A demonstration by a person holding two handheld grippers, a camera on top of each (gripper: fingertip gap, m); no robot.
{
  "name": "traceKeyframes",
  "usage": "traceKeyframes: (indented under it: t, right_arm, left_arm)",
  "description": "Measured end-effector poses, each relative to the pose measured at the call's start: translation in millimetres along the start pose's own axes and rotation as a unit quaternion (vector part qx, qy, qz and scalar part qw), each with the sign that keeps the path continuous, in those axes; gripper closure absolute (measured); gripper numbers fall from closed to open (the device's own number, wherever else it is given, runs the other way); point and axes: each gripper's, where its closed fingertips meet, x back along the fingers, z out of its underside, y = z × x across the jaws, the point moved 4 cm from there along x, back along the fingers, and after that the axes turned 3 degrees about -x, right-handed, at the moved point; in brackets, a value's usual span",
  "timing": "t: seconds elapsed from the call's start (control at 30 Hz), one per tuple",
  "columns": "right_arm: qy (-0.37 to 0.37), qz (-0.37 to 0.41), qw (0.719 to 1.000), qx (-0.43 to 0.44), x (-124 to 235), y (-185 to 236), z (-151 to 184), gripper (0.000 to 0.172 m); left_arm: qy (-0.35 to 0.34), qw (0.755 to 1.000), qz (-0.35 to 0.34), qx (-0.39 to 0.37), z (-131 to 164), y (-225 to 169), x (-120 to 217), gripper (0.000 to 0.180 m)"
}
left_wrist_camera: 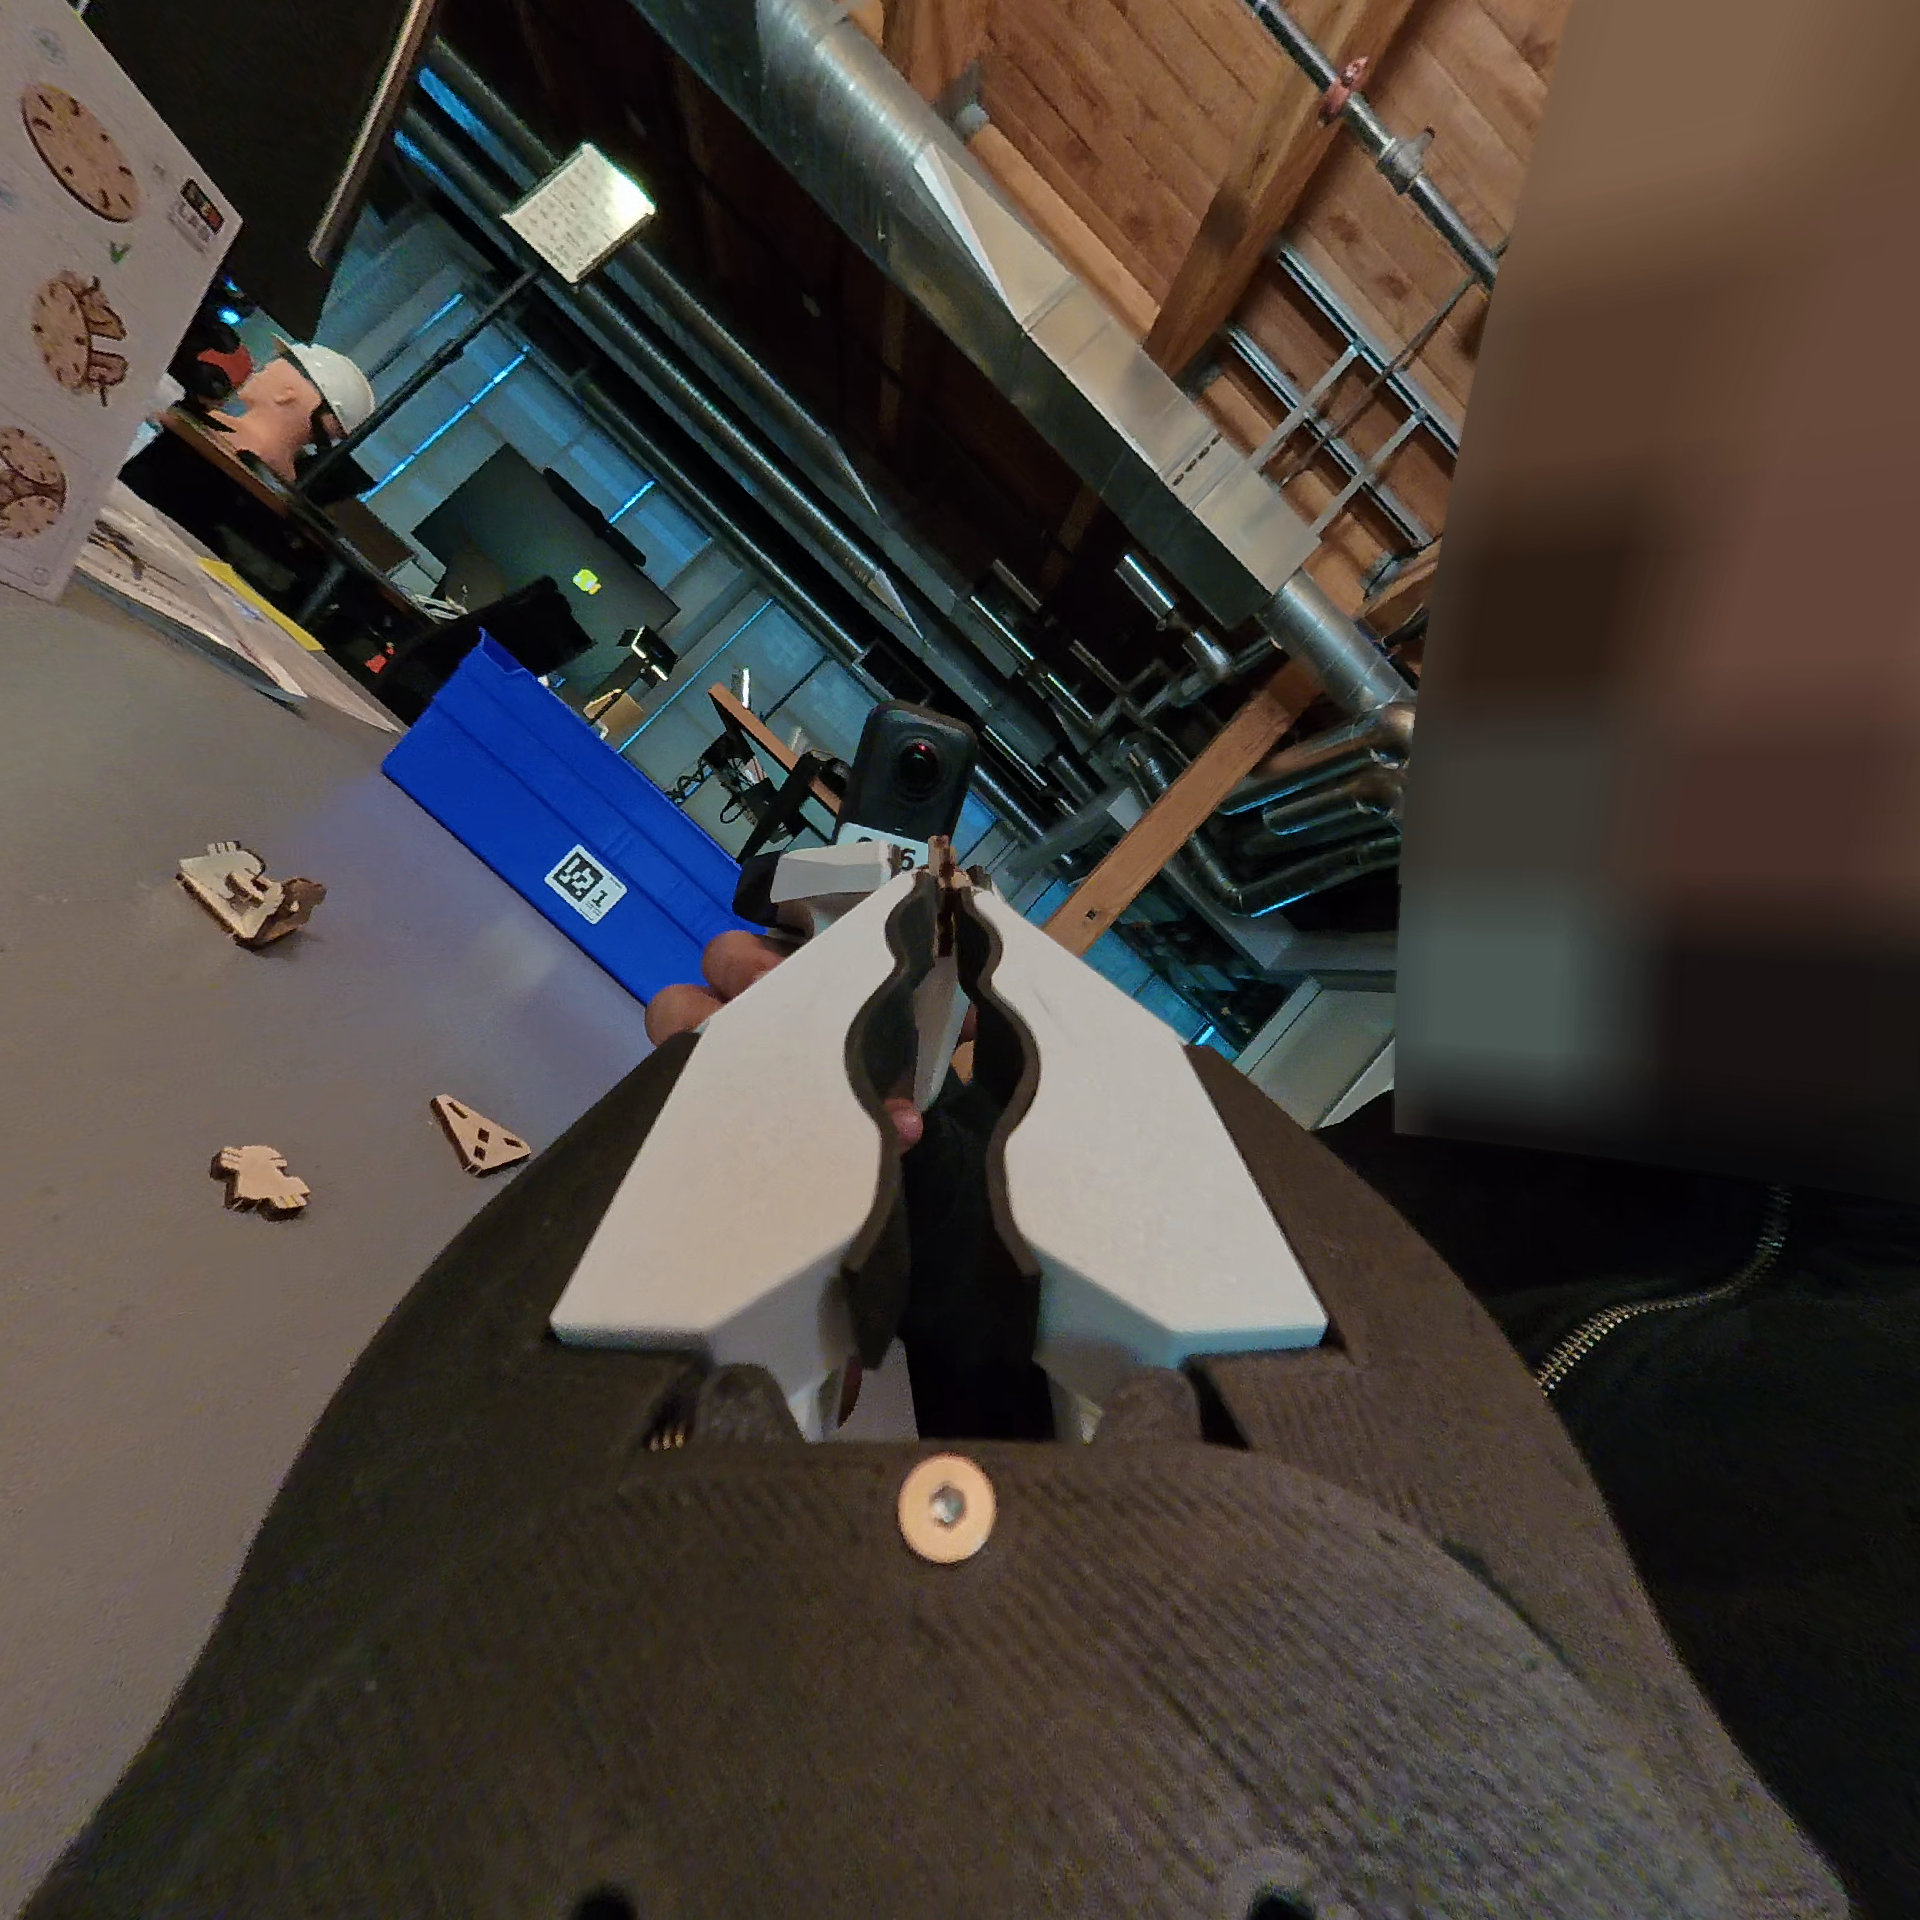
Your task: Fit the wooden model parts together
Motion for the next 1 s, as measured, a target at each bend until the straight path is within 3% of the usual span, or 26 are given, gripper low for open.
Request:
traceKeyframes:
  t: [0.73, 1.0]
  right_arm:
    - [-0.030, -0.011, 0.998, -0.059, 9, -5, -10, 0.153]
    - [0.002, -0.023, 0.999, -0.034, 7, 3, -2, 0.152]
  left_arm:
    - [0.003, 1.000, -0.006, 0.006, 0, 1, 1, 0.180]
    - [0.013, 1.000, 0.012, 0.011, 3, -1, -2, 0.180]
